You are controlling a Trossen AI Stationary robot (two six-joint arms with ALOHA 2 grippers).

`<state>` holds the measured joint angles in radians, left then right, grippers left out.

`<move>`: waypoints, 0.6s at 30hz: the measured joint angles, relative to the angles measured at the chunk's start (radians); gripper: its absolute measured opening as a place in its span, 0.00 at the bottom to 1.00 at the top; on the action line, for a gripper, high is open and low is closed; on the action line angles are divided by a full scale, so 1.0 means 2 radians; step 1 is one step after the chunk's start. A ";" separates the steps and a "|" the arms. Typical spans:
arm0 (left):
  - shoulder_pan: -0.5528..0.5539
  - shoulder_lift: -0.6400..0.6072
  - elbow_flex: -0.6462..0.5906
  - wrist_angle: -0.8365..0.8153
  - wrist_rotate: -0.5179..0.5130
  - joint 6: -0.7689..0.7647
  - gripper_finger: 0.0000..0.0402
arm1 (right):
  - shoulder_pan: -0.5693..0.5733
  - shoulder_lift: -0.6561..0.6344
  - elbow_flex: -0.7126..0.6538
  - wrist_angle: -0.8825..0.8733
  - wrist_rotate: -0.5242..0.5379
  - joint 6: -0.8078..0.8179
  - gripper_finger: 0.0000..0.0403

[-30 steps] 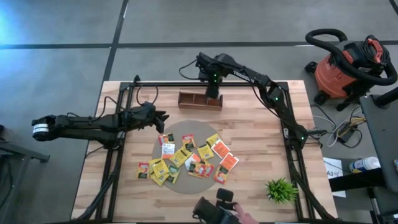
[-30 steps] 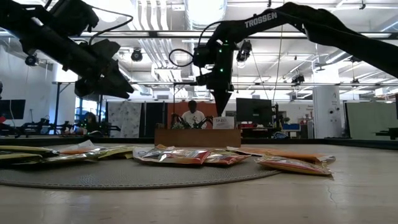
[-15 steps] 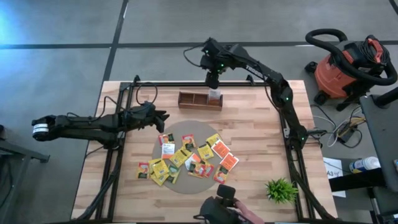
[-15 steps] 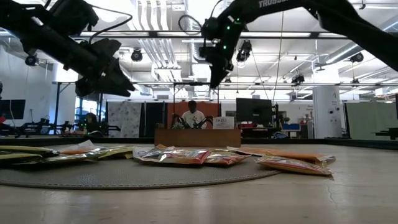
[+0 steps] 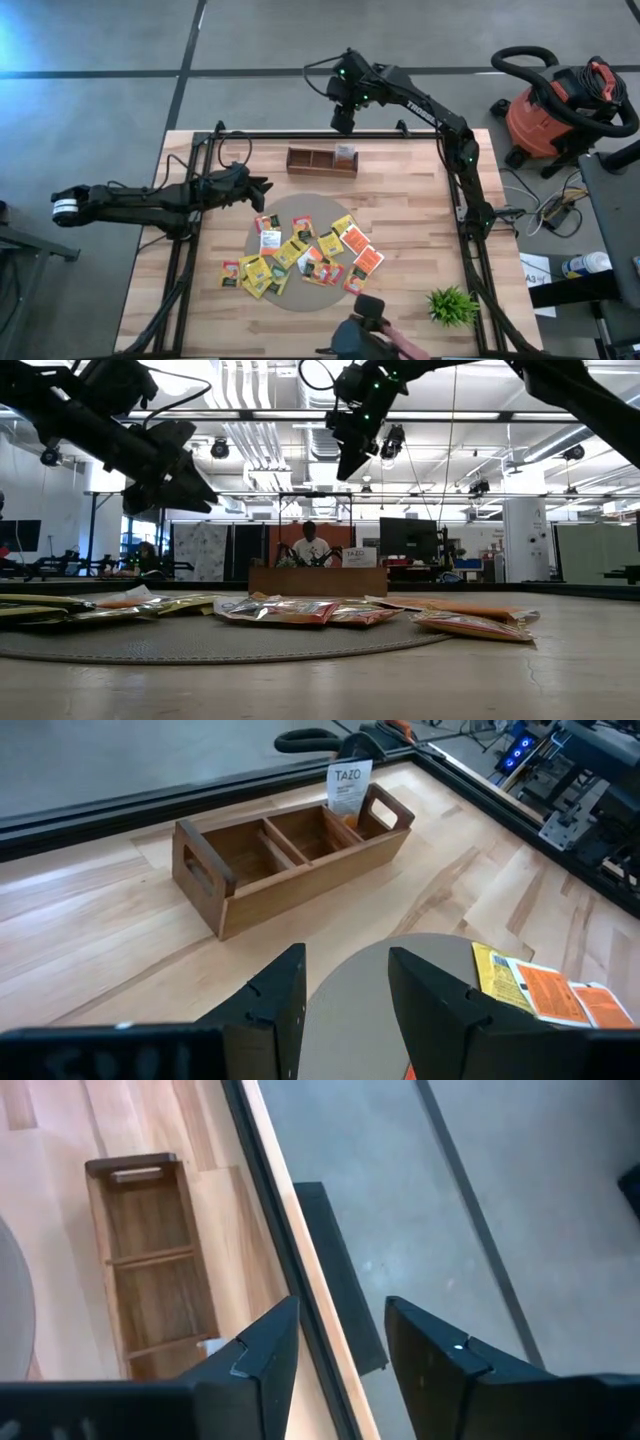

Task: Pick & Place Tea
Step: Put the orange tea bag into the middle compartment of the wooden organizer

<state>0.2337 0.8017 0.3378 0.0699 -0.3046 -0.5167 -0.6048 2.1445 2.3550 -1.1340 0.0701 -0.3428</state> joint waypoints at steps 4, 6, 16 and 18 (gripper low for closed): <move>0.000 0.000 0.000 0.001 0.000 0.000 0.34 | 0.000 0.000 0.000 0.005 -0.021 0.000 0.34; 0.000 0.000 0.000 0.001 0.000 -0.001 0.34 | 0.000 -0.001 0.000 0.007 -0.035 0.003 0.31; 0.000 0.000 0.000 0.017 0.000 0.006 0.34 | 0.000 -0.015 0.000 0.004 -0.078 0.038 0.05; 0.000 0.000 0.000 0.028 0.000 0.006 0.34 | 0.002 -0.016 0.000 -0.002 -0.081 0.054 0.03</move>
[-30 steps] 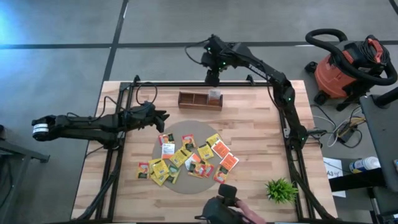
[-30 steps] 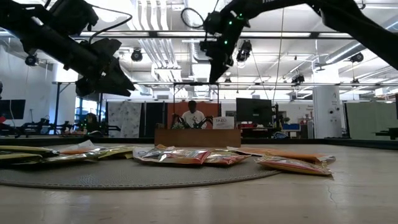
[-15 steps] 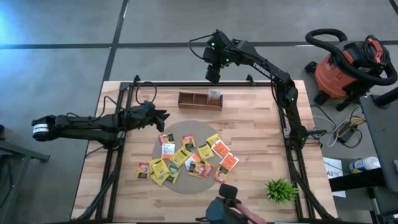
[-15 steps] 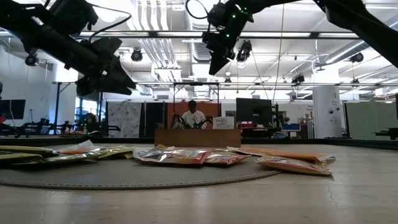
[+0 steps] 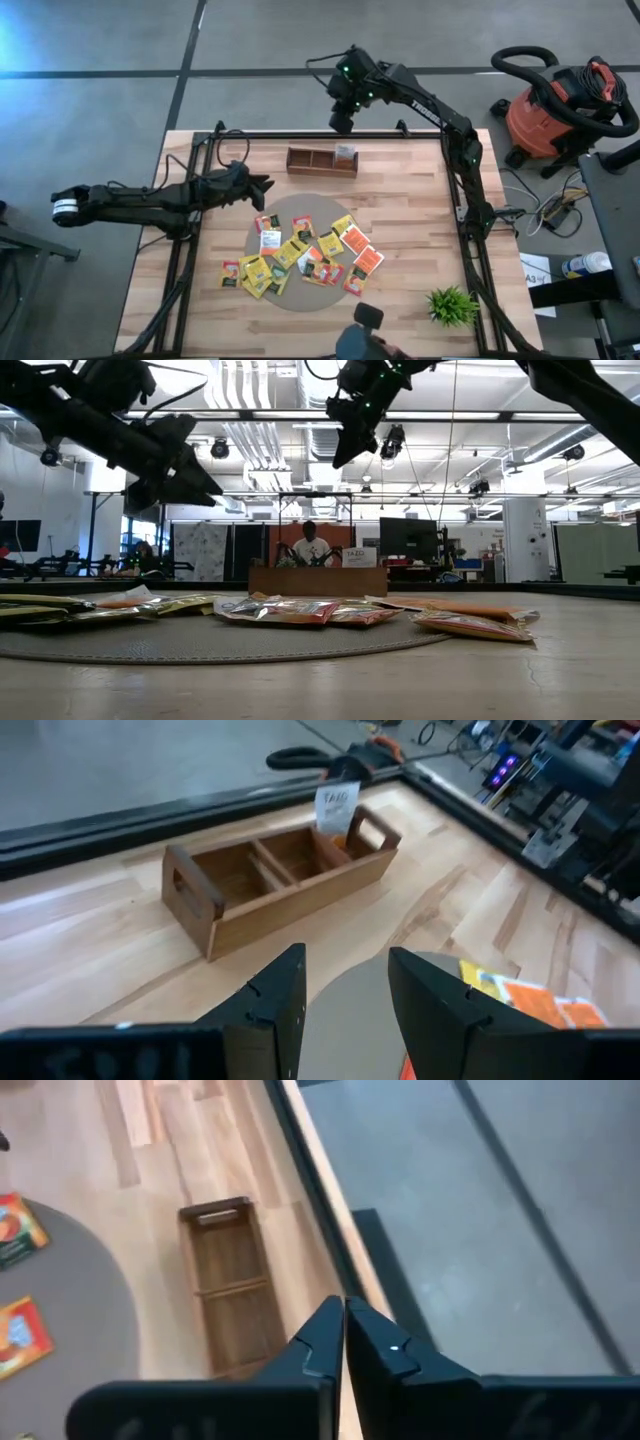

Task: Pick & Place Tea
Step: Put the orange tea bag into the middle compartment of the wooden organizer

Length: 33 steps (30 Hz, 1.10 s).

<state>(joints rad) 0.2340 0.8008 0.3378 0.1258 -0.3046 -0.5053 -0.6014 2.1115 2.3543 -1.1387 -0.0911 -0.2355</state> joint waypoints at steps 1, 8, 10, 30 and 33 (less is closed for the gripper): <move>0.000 0.000 0.000 0.005 0.000 0.002 0.34 | 0.001 0.000 0.000 -0.009 0.000 0.007 0.03; 0.000 -0.005 0.001 0.018 0.001 0.005 0.34 | 0.020 -0.001 0.000 -0.137 -0.010 0.056 0.02; 0.000 -0.006 0.003 0.019 0.009 0.008 0.34 | 0.032 -0.001 -0.001 -0.181 -0.012 0.067 0.02; 0.000 -0.007 0.003 0.019 0.053 -0.084 0.34 | 0.152 -0.035 -0.171 -0.196 -0.099 0.152 0.02; 0.000 -0.007 0.003 0.019 0.061 -0.147 0.34 | 0.175 -0.037 -0.223 -0.164 -0.098 0.154 0.02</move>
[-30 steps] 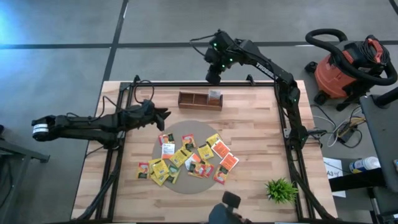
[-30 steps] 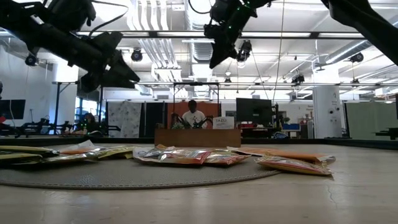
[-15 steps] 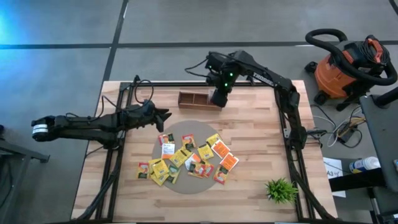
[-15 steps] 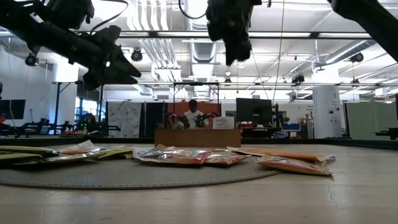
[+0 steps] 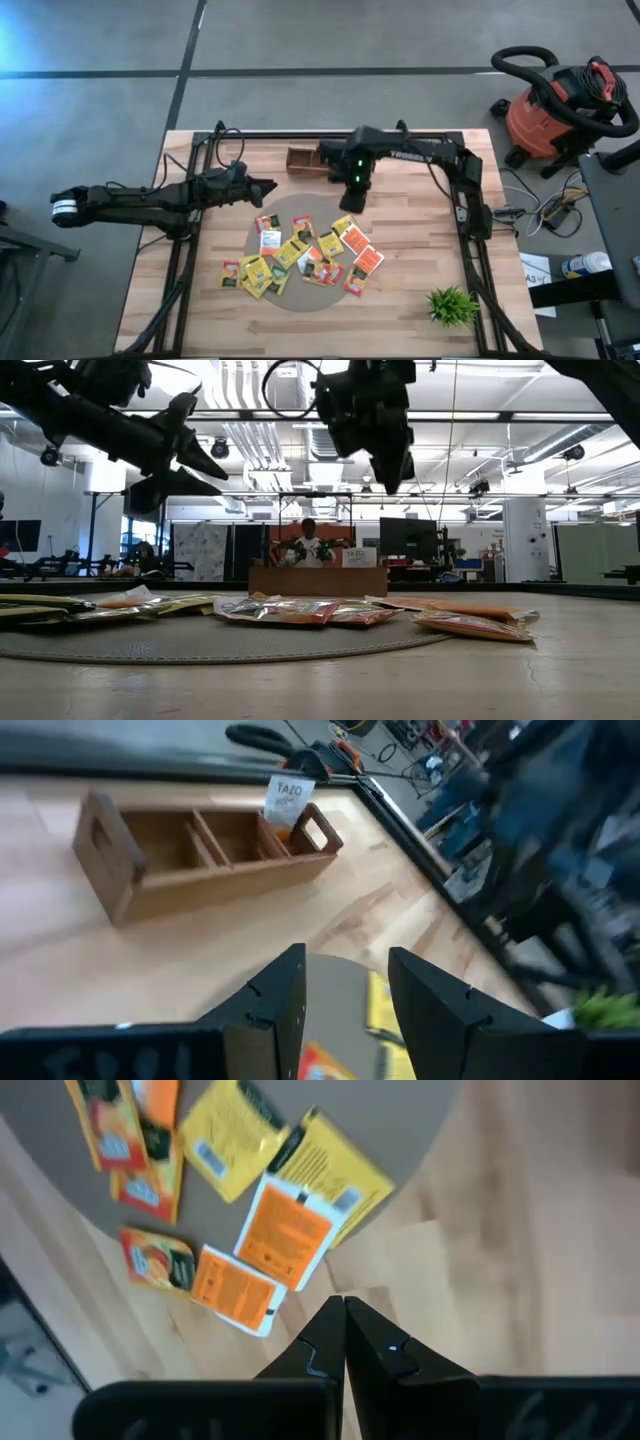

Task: Pick & Place Tea
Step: Put the orange tea bag into the middle compartment of the wooden organizer

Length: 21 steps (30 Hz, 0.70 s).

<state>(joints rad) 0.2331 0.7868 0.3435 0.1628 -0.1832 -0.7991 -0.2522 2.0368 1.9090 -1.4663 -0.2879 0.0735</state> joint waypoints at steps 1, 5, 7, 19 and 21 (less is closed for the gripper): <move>0.000 0.000 0.000 0.000 0.005 -0.024 0.34 | 0.008 -0.002 -0.017 0.010 0.001 0.003 0.02; -0.009 0.000 0.000 0.000 0.015 -0.106 0.34 | 0.043 -0.030 -0.086 0.041 0.033 0.026 0.02; -0.019 0.000 0.000 0.000 0.018 -0.118 0.34 | 0.058 -0.052 -0.121 0.054 0.062 0.042 0.02; -0.067 0.002 -0.001 -0.004 0.012 -0.182 0.34 | 0.126 -0.254 -0.332 0.208 0.115 0.224 0.02; -0.071 0.002 -0.001 -0.003 0.008 -0.188 0.34 | 0.129 -0.280 -0.361 0.226 0.114 0.257 0.02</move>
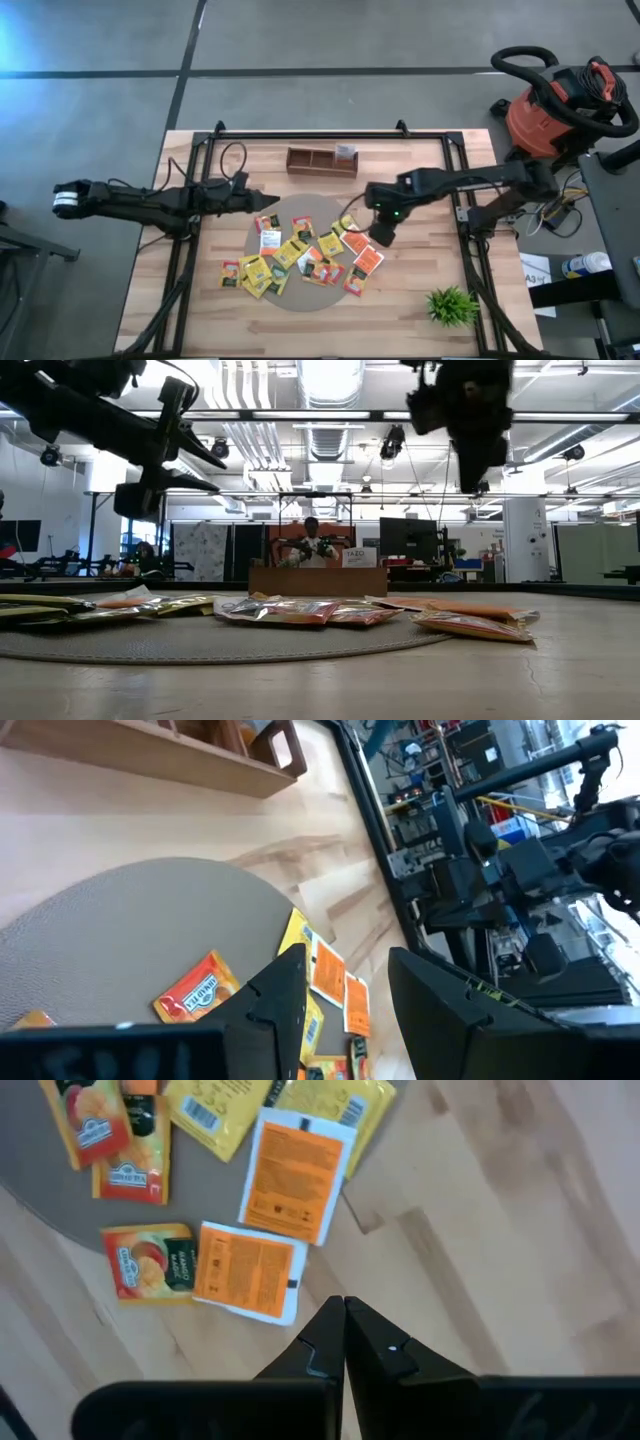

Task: Pick & Place Tea
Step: Put the orange tea bag into the middle compartment of the wooden organizer

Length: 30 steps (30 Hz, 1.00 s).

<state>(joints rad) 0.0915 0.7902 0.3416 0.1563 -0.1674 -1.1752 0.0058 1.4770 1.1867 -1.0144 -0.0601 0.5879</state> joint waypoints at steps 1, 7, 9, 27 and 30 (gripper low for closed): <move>-0.002 0.000 0.000 0.000 -0.004 -0.003 0.34 | 0.001 -0.011 -0.013 0.006 0.000 0.014 0.02; -0.007 0.004 0.000 0.000 -0.009 -0.006 0.34 | 0.001 -0.055 -0.067 0.049 0.001 0.058 0.02; -0.008 0.008 0.000 0.000 -0.009 -0.006 0.34 | 0.001 -0.064 -0.076 0.068 0.002 0.067 0.02; -0.008 0.039 -0.001 -0.019 0.004 0.026 0.34 | 0.000 -0.048 -0.073 0.134 -0.025 0.068 0.02; -0.008 0.042 -0.001 -0.018 0.016 0.046 0.34 | 0.000 -0.029 -0.098 0.133 -0.056 0.065 0.02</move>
<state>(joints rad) 0.0750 0.8738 0.3405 0.1205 -0.1363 -1.0829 0.0067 1.4193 0.9908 -0.7484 -0.1717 0.7186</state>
